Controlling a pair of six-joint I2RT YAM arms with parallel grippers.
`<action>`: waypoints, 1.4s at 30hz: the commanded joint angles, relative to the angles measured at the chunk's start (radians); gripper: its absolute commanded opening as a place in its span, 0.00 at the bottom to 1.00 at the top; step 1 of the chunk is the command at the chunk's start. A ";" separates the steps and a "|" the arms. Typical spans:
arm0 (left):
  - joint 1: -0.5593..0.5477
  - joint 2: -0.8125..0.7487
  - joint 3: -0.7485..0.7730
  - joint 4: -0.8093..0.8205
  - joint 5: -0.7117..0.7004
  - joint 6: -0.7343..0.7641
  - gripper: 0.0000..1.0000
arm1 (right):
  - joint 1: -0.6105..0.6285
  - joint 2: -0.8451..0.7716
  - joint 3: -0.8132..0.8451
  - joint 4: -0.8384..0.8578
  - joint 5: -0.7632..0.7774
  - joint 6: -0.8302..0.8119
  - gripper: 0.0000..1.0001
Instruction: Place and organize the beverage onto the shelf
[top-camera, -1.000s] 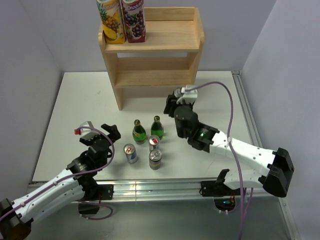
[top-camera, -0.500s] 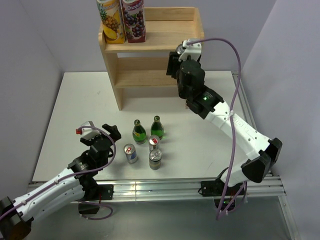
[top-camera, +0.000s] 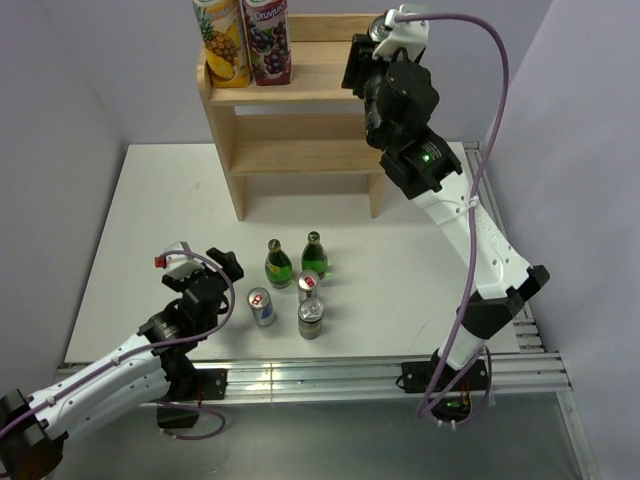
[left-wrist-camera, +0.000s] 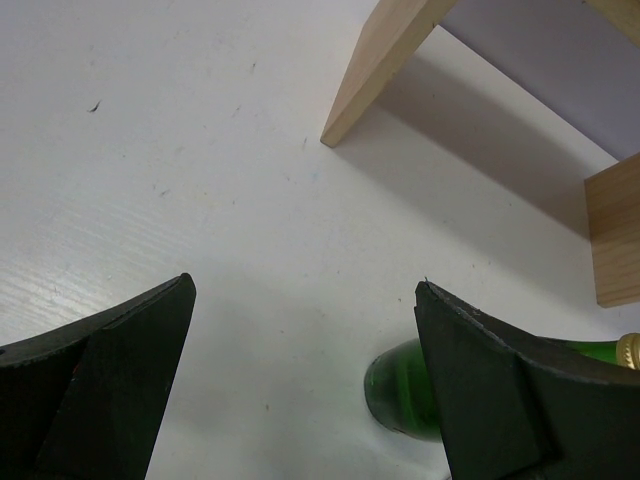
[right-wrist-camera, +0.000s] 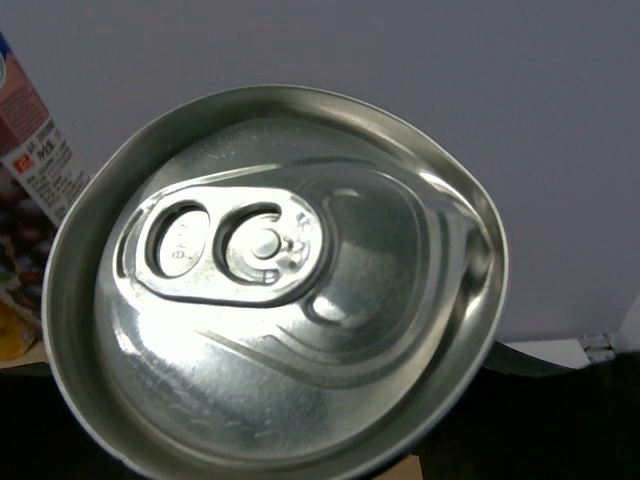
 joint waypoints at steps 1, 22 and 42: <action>0.000 0.006 0.010 0.032 -0.007 -0.006 0.99 | -0.020 0.063 0.139 0.053 0.000 -0.063 0.00; 0.000 -0.018 0.001 0.027 -0.004 -0.009 0.99 | -0.160 0.239 0.236 0.049 -0.031 -0.044 0.03; 0.001 -0.034 -0.002 0.018 -0.006 -0.014 0.99 | -0.161 0.219 0.138 0.096 0.013 -0.034 0.91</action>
